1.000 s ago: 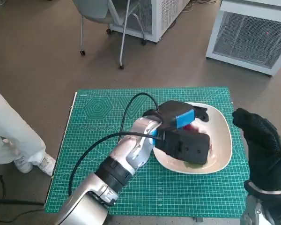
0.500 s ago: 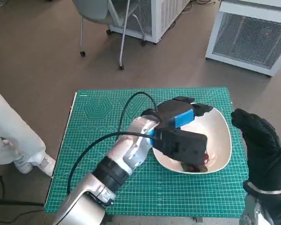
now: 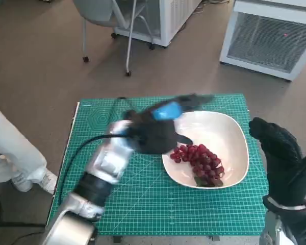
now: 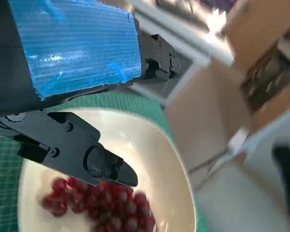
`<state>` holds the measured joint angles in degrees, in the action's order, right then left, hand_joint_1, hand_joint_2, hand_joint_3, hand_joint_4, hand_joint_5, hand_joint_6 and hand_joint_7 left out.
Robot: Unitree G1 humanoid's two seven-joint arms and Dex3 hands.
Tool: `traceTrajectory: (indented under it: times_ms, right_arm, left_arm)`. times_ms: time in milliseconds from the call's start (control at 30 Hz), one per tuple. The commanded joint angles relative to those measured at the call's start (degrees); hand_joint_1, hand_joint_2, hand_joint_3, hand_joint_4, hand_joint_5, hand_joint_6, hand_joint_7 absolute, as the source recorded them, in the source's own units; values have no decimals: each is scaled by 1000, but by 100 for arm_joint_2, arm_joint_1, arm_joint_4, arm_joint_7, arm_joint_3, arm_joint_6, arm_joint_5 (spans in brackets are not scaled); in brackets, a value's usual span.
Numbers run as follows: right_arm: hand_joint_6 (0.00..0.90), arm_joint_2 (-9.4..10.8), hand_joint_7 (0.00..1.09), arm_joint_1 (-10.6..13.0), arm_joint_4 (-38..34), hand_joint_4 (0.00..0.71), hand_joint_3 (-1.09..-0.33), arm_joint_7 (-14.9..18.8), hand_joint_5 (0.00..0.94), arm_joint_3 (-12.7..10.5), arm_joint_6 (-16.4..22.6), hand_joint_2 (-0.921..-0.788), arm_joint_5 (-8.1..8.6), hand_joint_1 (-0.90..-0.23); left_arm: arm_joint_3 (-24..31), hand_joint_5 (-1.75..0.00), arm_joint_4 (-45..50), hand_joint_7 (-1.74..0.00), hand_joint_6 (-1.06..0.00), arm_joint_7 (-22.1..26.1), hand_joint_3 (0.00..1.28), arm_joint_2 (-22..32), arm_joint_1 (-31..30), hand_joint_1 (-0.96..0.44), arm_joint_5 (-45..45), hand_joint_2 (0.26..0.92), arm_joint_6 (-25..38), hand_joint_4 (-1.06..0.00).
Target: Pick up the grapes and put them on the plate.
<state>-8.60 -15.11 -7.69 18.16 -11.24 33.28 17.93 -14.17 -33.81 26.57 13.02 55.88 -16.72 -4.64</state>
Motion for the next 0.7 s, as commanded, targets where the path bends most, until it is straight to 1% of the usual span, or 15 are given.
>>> traceTrajectory:
  times_ms: [33, 133, 200, 300, 400, 533, 700]
  right_arm:
    - [215, 30, 642, 12, -50, 555, -528, -11, 2, 15, -76, -921, -4, -478]
    - [216, 51, 642, -52, -102, 555, -527, -20, 3, 45, -49, -921, -47, -478]
    - [217, 61, 642, -81, -125, 556, -527, -24, 3, 60, -41, -921, -67, -479]
    - [217, 77, 641, -108, -133, 557, -526, -29, 3, 83, -40, -921, -90, -478]
    - [217, 84, 640, -125, -139, 557, -525, -26, 4, 96, -38, -921, -101, -477]
    - [218, 72, 639, -143, -166, 558, -525, -5, 4, 97, -22, -921, -102, -476]
    - [218, 48, 638, -149, -183, 557, -525, 20, 3, 100, -10, -921, -90, -476]
  left_arm:
    - [436, -18, 103, -30, -246, 269, 11, 7, -329, -368, 667, 829, -188, -82]
    - [1713, -21, -164, -37, -283, 967, 11, -104, -908, -381, 2433, 849, -790, -131]
    - [2154, -20, -258, -38, -309, 1262, 12, -190, -1109, -405, 3077, 867, -937, -166]
    - [2436, -16, -154, -37, -328, 1458, 15, -285, -1340, -432, 3561, 892, -992, -190]
    - [2572, -11, 31, -31, -330, 1561, 26, -320, -1543, -432, 3854, 908, -994, -196]
    - [2745, -11, 401, -28, -335, 1734, 54, -288, -1865, -418, 4243, 917, -842, -203]
    - [2895, -14, 778, -28, -339, 1743, 76, -283, -2180, -420, 4537, 920, -759, -217]
